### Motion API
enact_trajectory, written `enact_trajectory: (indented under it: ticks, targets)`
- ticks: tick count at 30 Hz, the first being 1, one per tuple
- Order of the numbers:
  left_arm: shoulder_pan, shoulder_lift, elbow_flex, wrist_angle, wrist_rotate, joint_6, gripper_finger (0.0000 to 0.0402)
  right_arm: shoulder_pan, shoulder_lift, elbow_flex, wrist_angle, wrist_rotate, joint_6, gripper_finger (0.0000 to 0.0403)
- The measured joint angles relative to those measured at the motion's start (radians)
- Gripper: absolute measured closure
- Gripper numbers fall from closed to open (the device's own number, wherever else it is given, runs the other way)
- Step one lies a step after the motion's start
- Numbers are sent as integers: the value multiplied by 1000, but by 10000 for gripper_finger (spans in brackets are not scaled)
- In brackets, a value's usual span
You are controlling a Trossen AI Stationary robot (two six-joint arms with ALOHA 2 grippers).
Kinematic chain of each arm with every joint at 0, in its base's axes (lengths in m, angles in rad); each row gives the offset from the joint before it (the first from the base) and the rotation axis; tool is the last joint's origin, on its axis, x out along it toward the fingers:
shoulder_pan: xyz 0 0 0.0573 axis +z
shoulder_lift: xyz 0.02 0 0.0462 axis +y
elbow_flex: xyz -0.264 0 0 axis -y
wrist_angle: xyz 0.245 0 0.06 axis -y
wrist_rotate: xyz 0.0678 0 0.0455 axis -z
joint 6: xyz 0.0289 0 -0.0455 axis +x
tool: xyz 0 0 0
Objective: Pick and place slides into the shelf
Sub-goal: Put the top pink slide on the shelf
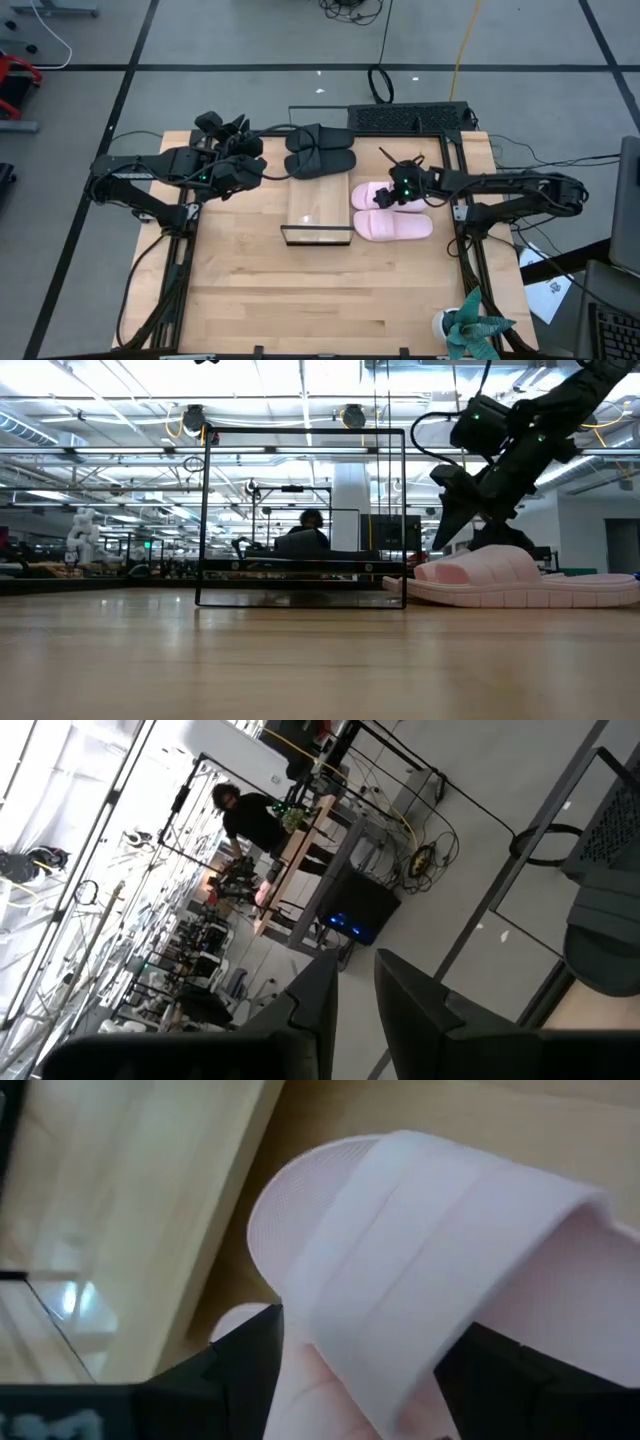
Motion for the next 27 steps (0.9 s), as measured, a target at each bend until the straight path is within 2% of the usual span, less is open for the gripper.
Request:
enact_trajectory:
  ticks: [5,13,14,20,27]
  targets:
    - [0,0,0,0,0,9,323,-10,0,-55,86,-1,58,222]
    - [0,0,0,0,0,10,323,-11,0,-59,145,2,10,380]
    - [0,0,0,0,0,10,323,-11,0,-59,159,2,-4,390]
    - [0,0,0,0,0,18,323,-41,-31,-59,122,7,-8,397]
    - [0,0,0,0,0,36,323,-83,-206,-59,42,24,24,399]
